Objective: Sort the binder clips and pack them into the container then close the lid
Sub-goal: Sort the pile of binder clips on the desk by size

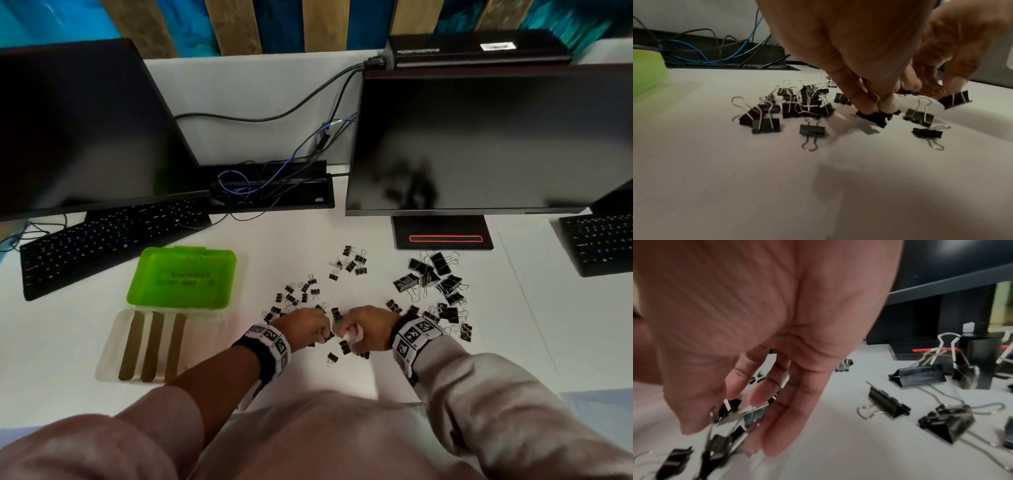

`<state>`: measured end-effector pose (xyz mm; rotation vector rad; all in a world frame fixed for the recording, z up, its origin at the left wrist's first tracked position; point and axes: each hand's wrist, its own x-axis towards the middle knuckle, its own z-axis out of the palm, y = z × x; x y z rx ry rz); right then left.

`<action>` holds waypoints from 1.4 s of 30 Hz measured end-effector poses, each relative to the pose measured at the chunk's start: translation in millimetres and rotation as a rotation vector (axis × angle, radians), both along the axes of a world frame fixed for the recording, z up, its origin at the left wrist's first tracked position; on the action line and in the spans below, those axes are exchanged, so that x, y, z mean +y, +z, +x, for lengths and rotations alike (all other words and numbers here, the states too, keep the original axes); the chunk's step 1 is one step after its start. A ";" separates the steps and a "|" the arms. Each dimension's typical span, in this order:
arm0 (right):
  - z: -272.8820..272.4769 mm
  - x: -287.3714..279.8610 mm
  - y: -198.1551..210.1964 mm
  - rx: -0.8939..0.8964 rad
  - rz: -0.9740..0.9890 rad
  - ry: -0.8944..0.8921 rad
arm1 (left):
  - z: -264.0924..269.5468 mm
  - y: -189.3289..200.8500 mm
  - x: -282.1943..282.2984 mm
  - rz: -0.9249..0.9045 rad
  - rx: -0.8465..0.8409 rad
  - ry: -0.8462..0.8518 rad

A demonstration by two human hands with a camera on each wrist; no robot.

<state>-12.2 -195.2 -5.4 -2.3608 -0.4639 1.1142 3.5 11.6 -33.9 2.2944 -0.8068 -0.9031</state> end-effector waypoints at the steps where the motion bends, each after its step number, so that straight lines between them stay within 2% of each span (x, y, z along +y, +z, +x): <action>1: -1.1 3.7 1.4 0.003 -0.009 0.026 | 0.7 1.1 -1.0 -0.009 0.009 0.037; 4: -6.0 15.2 4.8 0.012 -0.086 0.130 | 2.6 3.3 -6.2 -0.032 0.048 0.142; 6: -10.6 20.8 2.3 -0.031 -0.159 0.170 | 4.8 4.2 -11.7 -0.003 0.052 0.152; 8: -13.0 21.2 -3.0 -0.067 -0.190 0.150 | 6.8 3.9 -18.0 0.054 0.013 0.126; 15: -12.9 12.5 -0.7 -0.177 -0.248 -0.019 | 5.2 2.7 -23.8 0.154 -0.007 0.242; 20: -11.9 18.8 -0.5 -0.187 -0.283 0.036 | 3.5 3.3 -19.2 0.118 0.028 0.293; 23: -12.7 24.5 -4.7 -0.197 -0.280 0.048 | 2.5 4.6 -20.5 0.102 0.006 0.232; 26: -10.9 26.9 -9.0 -0.222 -0.281 0.033 | 0.9 3.3 -22.1 0.187 -0.042 0.165; 35: -14.0 11.4 -18.9 -0.167 -0.218 -0.123 | -0.7 1.6 -10.5 0.163 -0.038 0.268; 39: -14.1 11.7 -17.6 -0.199 -0.184 -0.008 | -1.1 4.3 -9.6 0.133 -0.049 0.254; 42: -12.8 21.4 -16.4 -0.256 -0.180 0.085 | -2.9 6.4 -14.2 0.158 -0.083 0.148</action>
